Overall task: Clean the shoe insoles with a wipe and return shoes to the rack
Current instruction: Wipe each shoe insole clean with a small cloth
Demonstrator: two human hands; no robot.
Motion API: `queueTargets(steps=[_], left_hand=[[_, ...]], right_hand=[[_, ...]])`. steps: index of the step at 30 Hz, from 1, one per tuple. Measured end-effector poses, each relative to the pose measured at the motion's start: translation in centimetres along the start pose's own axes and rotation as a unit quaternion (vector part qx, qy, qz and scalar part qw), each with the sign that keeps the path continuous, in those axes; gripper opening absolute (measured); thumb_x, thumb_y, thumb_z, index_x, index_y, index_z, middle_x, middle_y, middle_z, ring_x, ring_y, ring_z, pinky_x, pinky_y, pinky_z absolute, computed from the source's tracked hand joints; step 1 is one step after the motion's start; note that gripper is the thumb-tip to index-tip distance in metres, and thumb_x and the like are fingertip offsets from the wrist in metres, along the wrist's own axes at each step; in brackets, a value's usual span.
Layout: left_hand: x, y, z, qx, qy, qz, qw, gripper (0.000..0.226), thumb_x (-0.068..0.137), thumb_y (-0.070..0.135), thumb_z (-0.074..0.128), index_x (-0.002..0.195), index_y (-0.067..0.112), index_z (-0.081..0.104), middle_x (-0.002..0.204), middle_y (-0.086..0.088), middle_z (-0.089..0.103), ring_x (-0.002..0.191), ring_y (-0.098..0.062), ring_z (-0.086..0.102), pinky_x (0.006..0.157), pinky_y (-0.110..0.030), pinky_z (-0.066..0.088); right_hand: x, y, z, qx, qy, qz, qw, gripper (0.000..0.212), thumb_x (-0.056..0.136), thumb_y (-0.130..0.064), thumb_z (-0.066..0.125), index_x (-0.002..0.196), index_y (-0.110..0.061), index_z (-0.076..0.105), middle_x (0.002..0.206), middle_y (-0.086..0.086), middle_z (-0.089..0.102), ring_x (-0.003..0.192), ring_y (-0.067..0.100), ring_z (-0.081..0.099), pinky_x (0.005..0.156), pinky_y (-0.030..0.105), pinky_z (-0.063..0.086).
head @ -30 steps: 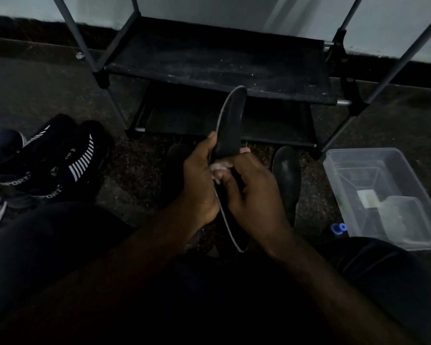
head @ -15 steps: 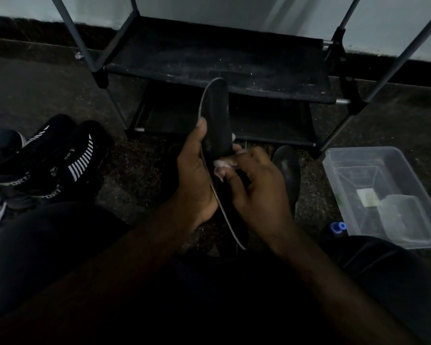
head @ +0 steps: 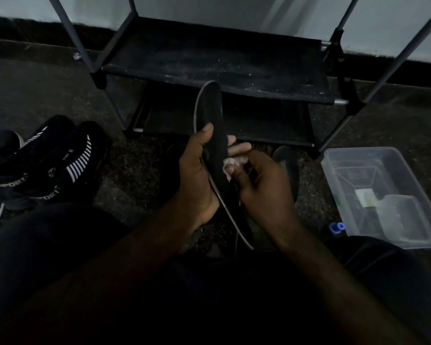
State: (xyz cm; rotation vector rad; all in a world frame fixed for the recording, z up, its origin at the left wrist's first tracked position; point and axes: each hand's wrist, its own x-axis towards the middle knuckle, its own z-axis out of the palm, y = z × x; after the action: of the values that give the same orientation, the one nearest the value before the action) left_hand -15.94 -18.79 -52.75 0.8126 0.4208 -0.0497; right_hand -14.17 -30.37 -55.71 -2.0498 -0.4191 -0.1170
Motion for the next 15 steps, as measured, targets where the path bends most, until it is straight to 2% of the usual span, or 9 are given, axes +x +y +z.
queueTargets(steps=[3,7,10,13,15], left_hand=[[-0.2,-0.4,0.2,0.005,-0.013,0.003,1.0,0.06,0.076,0.049,0.051,0.104,-0.003,0.061,0.108,-0.026,0.068,0.103,-0.033,0.068,0.083,-0.036,0.056],[-0.2,0.1,0.0,0.019,0.01,0.008,1.0,0.072,0.073,0.053,0.051,0.117,-0.003,0.057,0.12,-0.024,0.065,0.109,-0.032,0.066,0.094,-0.043,0.052],[0.2,0.8,-0.3,0.016,0.026,0.004,1.0,0.075,0.071,0.056,0.051,0.121,0.001,0.059,0.123,-0.018,0.066,0.118,-0.025,0.061,0.098,-0.045,0.048],[0.2,0.6,0.0,0.003,0.029,0.004,1.0,0.075,0.071,0.055,0.051,0.122,-0.001,0.057,0.124,-0.021,0.064,0.118,-0.028,0.061,0.097,-0.045,0.05],[0.1,0.2,0.4,-0.003,0.028,0.004,1.0,0.074,0.071,0.053,0.052,0.121,-0.002,0.055,0.124,-0.024,0.062,0.116,-0.03,0.062,0.095,-0.042,0.052]], right_hand=[[0.3,0.5,-0.4,-0.036,0.021,0.02,0.999,0.011,0.091,-0.023,0.068,0.087,-0.013,0.069,0.081,-0.004,0.071,0.072,0.011,0.066,0.067,0.036,0.055],[-0.4,-0.6,-0.3,0.093,-0.038,0.043,0.994,0.005,0.09,-0.016,0.07,0.087,-0.019,0.069,0.082,-0.005,0.073,0.078,0.007,0.069,0.075,0.04,0.057],[-0.9,-1.3,0.2,0.126,-0.105,0.034,0.986,0.009,0.089,-0.014,0.071,0.086,-0.022,0.068,0.082,-0.003,0.073,0.079,0.01,0.069,0.077,0.038,0.058],[-0.7,-0.6,0.4,0.106,-0.079,0.052,0.99,0.008,0.09,-0.016,0.069,0.085,-0.022,0.068,0.08,-0.008,0.073,0.079,0.005,0.069,0.078,0.037,0.057],[-0.2,0.2,0.2,0.055,-0.051,0.067,0.995,0.011,0.091,-0.02,0.068,0.081,-0.023,0.066,0.077,-0.011,0.071,0.075,0.001,0.067,0.075,0.035,0.056]])
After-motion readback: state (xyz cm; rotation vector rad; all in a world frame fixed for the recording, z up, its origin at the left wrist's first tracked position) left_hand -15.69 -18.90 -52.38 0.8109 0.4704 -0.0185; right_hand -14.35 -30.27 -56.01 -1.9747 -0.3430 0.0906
